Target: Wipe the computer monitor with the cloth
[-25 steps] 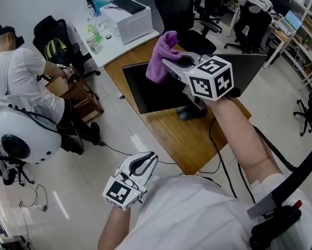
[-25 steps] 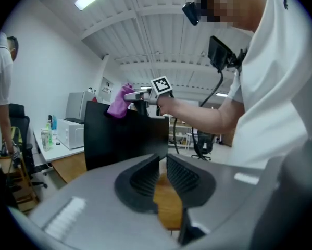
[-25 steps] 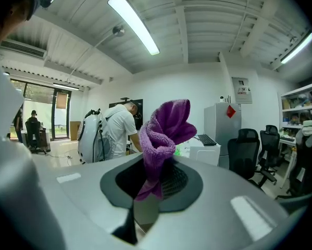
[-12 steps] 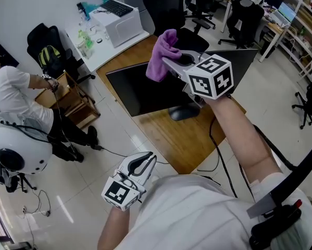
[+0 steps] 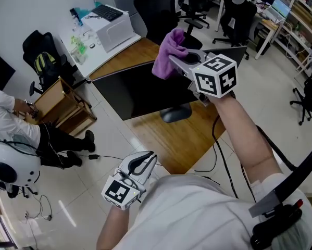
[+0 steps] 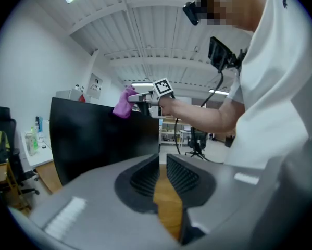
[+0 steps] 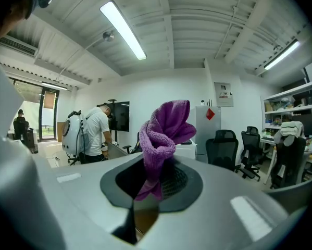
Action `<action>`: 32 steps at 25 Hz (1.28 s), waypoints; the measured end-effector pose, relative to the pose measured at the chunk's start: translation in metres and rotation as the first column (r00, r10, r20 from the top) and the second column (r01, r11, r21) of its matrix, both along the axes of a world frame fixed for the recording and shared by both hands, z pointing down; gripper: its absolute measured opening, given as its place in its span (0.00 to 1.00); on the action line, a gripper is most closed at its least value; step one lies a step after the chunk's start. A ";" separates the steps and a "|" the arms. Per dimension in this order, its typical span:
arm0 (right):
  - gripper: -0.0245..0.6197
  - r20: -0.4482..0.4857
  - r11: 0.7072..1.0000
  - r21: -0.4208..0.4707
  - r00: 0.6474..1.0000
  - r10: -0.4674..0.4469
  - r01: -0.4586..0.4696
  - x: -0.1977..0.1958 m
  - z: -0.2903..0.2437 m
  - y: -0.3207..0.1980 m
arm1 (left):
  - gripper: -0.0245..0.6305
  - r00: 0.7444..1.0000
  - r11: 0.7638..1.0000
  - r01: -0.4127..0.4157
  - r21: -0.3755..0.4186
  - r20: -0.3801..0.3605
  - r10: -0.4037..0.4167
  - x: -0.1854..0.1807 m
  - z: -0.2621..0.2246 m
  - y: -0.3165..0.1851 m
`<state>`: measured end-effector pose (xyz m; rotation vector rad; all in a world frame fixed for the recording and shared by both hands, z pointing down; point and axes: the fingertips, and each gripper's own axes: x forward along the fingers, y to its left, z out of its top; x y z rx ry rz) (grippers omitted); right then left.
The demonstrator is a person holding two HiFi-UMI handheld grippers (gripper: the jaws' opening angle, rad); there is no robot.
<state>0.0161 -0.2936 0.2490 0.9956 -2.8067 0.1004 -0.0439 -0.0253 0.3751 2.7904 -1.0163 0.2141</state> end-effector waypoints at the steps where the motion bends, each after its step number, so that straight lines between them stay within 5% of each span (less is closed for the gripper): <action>1: 0.11 0.000 1.000 0.001 1.000 0.007 -0.007 0.006 0.000 0.000 | 0.14 1.000 1.000 0.000 -0.003 0.000 0.000 0.004 -0.001 0.000; 32: 0.11 0.042 0.983 -0.007 0.982 0.183 -0.182 0.189 0.007 -0.039 | 0.14 0.996 0.998 -0.070 0.000 0.052 0.070 0.104 0.007 -0.016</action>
